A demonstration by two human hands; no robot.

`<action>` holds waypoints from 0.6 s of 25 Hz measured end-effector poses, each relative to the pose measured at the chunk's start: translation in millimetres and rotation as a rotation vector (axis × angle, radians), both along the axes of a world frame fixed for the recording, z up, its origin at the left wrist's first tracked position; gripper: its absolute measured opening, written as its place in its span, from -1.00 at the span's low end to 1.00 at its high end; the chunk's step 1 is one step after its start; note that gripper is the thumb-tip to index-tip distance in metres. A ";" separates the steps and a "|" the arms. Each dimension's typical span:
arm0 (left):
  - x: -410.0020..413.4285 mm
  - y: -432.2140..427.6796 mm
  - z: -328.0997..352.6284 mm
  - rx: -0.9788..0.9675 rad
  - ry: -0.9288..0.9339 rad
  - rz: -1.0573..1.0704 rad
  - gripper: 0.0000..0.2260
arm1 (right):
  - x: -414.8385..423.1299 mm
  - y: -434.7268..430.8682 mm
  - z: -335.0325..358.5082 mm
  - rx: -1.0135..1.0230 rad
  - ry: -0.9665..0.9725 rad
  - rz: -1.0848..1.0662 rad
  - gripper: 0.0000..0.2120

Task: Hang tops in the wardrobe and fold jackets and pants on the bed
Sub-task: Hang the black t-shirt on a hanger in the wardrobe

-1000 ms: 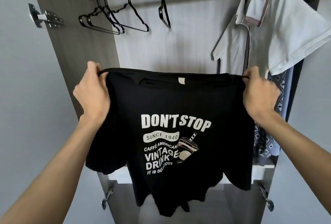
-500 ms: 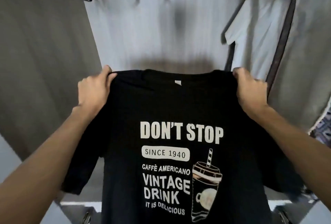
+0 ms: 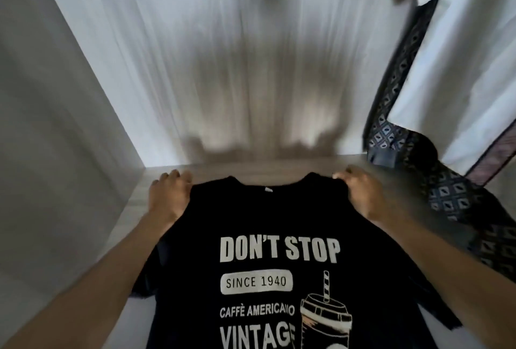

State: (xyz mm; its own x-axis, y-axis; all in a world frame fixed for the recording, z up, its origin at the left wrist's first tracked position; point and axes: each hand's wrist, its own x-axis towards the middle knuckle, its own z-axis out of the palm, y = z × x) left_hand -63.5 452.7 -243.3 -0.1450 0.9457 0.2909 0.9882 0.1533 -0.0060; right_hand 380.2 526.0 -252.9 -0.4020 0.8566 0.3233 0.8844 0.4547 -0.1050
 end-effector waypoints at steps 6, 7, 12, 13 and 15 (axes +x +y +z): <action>39.5 5.8 -77.6 -0.361 -0.125 -0.228 -0.02 | -24.3 -2.0 -70.5 -0.064 -0.002 0.109 -0.49; 43.9 5.5 -81.8 -0.437 -0.106 -0.217 0.00 | -28.1 -4.3 -72.8 -0.120 -0.092 0.158 -0.38; 48.1 13.3 -84.0 -0.471 -0.115 -0.096 0.09 | -28.7 11.5 -85.8 -0.333 -0.279 0.056 -0.07; 38.1 10.0 -78.0 -0.408 -0.156 -0.049 0.07 | -29.5 11.8 -82.9 -0.323 -0.281 0.032 -0.08; 6.3 -6.1 -58.6 -0.275 -0.326 0.097 -0.12 | -41.2 1.6 -69.7 -0.242 -0.244 0.007 -0.21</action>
